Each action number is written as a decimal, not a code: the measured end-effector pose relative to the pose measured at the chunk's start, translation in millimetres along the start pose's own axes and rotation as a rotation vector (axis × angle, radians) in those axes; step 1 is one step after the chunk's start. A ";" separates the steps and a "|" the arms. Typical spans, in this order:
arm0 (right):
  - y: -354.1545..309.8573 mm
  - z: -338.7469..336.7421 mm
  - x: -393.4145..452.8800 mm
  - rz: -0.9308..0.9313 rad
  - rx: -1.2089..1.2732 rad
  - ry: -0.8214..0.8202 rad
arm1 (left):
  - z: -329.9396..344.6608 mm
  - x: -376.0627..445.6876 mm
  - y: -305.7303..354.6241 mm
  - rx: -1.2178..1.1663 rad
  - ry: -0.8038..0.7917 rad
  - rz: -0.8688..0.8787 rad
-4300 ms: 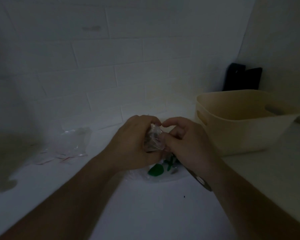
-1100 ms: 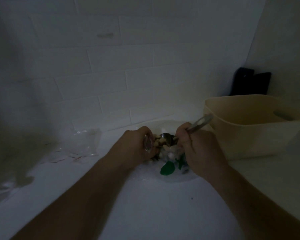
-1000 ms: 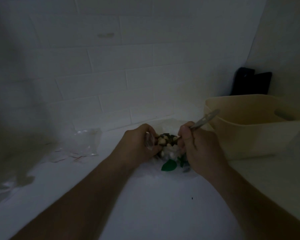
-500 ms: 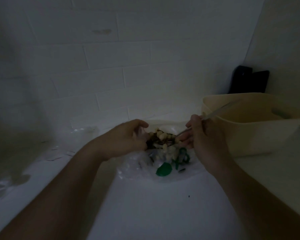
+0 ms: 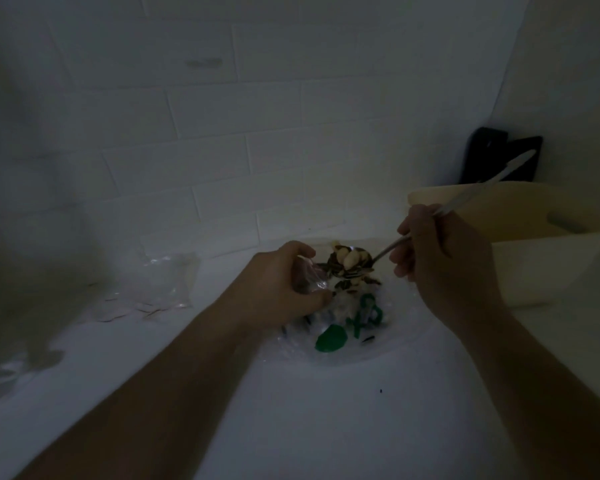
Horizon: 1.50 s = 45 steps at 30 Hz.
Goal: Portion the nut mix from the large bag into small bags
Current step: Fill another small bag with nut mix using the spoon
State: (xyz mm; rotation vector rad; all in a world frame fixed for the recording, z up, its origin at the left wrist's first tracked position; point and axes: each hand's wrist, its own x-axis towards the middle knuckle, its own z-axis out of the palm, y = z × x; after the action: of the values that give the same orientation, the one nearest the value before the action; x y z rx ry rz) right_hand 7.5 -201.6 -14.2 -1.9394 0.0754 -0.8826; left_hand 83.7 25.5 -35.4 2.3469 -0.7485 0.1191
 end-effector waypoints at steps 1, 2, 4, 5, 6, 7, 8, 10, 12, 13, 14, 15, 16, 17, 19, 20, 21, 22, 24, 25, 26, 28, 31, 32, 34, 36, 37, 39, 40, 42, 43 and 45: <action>0.5 0.1 -0.1 0.001 0.000 0.003 | 2.5 0.0 0.0 0.008 -0.002 -0.010; 0.6 0.2 -0.2 -0.002 -0.002 0.005 | 4.7 0.5 -0.3 0.011 0.001 -0.013; -2.1 0.2 -0.9 -0.015 -0.005 0.010 | 7.2 1.3 -0.6 0.028 0.016 0.002; -3.8 0.0 -1.1 -0.018 -0.005 0.012 | 6.9 1.4 0.5 0.045 0.026 0.017; -4.9 -0.1 -1.2 -0.019 -0.001 0.014 | 6.1 1.8 1.6 0.052 0.037 0.029; -6.2 -0.1 -1.5 -0.016 0.002 0.014 | 5.4 1.7 3.3 0.047 0.048 0.035; -6.4 0.4 -1.7 -0.009 0.000 0.012 | 5.5 1.3 3.8 0.039 0.054 0.041; -6.3 2.1 -3.2 0.005 -0.001 -0.002 | 7.4 1.7 4.2 0.033 0.057 0.039; -5.7 3.7 -5.1 0.009 -0.016 -0.034 | 9.8 2.4 4.7 0.002 0.056 -0.010; -5.5 4.1 -5.9 0.006 -0.023 -0.050 | 11.1 2.6 5.0 -0.025 0.061 -0.037; -5.1 4.4 -6.3 0.003 -0.025 -0.063 | 12.6 3.4 4.4 -0.042 0.066 -0.060; -4.9 4.7 -6.5 0.007 -0.021 -0.072 | 13.0 3.2 4.9 -0.050 0.068 -0.074; -4.3 5.2 -6.6 0.016 -0.017 -0.076 | 13.2 3.4 4.1 -0.042 0.060 -0.082; -3.9 5.8 -6.5 0.029 -0.009 -0.076 | 13.1 3.2 3.6 -0.026 0.044 -0.081; -2.0 6.8 -5.6 0.055 0.011 -0.061 | 12.7 3.4 0.8 -0.002 0.023 -0.067; -0.8 7.0 -4.9 0.063 0.018 -0.053 | 12.5 3.5 -1.0 -0.006 0.019 -0.058; -0.1 6.8 -4.1 0.063 0.018 -0.049 | 12.0 3.8 -2.7 -0.022 0.013 -0.049; 0.6 6.6 -3.4 0.057 0.009 -0.048 | 11.4 4.0 -3.5 -0.047 0.005 -0.044; 1.4 5.9 -3.0 0.045 -0.016 -0.052 | 10.6 3.3 -5.0 -0.123 0.005 -0.049; 1.8 5.7 -3.1 0.043 -0.025 -0.055 | 9.7 3.0 -5.4 -0.180 0.015 -0.063; 2.4 5.6 -3.3 0.043 -0.033 -0.056 | 9.1 2.9 -6.4 -0.250 0.033 -0.073; 2.6 5.3 -3.7 0.040 -0.043 -0.060 | 8.9 4.3 -10.7 -0.357 0.072 -0.068; 1.7 5.1 -3.8 0.045 -0.036 -0.061 | 7.8 5.6 -12.4 -0.338 0.127 -0.034; 1.3 4.8 -3.7 0.047 -0.040 -0.062 | 7.7 5.8 -11.3 -0.334 0.136 -0.029; 1.5 4.9 -3.9 0.045 -0.047 -0.066 | 8.6 5.2 -10.9 -0.315 0.128 -0.014; 1.9 4.9 -4.1 0.050 -0.044 -0.071 | 9.4 5.2 -13.0 -0.243 0.107 0.020; 2.2 4.9 -4.1 0.051 -0.041 -0.072 | 9.4 5.7 -14.1 -0.195 0.091 0.045; 2.9 4.6 -3.7 0.053 -0.035 -0.071 | 10.1 6.0 -14.8 -0.116 0.047 0.087; 3.4 4.4 -3.4 0.054 -0.033 -0.072 | 11.1 5.9 -15.1 -0.094 0.037 0.100; 3.8 3.9 -3.1 0.046 -0.038 -0.075 | 13.0 6.8 -15.9 -0.064 0.050 0.118; 3.9 3.9 -3.1 0.043 -0.038 -0.077 | 14.4 7.9 -16.7 -0.055 0.058 0.111; 3.6 3.9 -3.2 0.048 -0.033 -0.081 | 17.6 9.0 -19.1 -0.072 0.064 0.091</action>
State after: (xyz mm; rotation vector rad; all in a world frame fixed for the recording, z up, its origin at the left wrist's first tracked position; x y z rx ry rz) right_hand 8.6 -199.3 -19.8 -1.9940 0.0886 -0.7744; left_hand 99.8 22.0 -57.4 2.2309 -0.8147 0.2029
